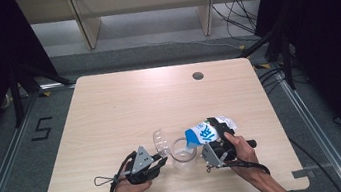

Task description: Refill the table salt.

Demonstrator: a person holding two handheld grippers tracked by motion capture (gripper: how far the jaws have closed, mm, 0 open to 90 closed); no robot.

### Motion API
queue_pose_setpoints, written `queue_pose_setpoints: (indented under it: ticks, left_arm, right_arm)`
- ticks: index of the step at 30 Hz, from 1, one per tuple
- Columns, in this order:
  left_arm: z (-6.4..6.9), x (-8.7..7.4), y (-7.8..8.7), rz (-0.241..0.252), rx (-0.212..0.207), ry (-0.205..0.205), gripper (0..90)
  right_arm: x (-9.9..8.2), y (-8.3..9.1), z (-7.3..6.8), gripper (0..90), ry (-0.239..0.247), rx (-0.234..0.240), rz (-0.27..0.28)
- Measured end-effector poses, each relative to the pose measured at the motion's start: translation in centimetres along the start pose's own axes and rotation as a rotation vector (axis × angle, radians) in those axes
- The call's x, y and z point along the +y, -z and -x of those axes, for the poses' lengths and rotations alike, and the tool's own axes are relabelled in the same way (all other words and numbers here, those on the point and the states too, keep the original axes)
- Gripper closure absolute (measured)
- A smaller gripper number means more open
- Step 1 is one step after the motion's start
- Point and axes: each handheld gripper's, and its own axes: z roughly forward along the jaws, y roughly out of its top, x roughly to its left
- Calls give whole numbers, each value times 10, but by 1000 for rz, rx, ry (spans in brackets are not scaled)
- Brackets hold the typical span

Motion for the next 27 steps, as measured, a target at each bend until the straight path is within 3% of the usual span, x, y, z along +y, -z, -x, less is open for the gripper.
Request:
queue_pose_setpoints:
  ticks: [4, 8, 9, 18, 21, 22, 27]
  left_arm:
    - [-1, 0, 0, -2, 1, -10, 745]
    - [0, 0, 0, 0, 0, 5, 745]
    - [0, 0, 0, 0, 1, 4, 745]
    - [0, 0, 0, -3, 2, -5, 746]
    - [-1, 0, 0, -5, 3, -5, 745]
    - [-1, 0, 0, -5, 3, -4, 745]
    - [-1, 0, 0, -4, 3, 0, 745]
  right_arm:
    - [1, 1, -1, 451, 1, -4, -8]
    - [0, 0, -1, 452, 13, -15, -12]
    - [-1, -2, 1, 452, 44, -15, 10]
    - [0, 0, 1, 452, 37, -27, -4]
    - [0, -1, 1, 452, 70, -47, -4]
    - [1, 0, 4, 452, 123, -55, -3]
    - [1, -2, -1, 454, 72, -53, -5]
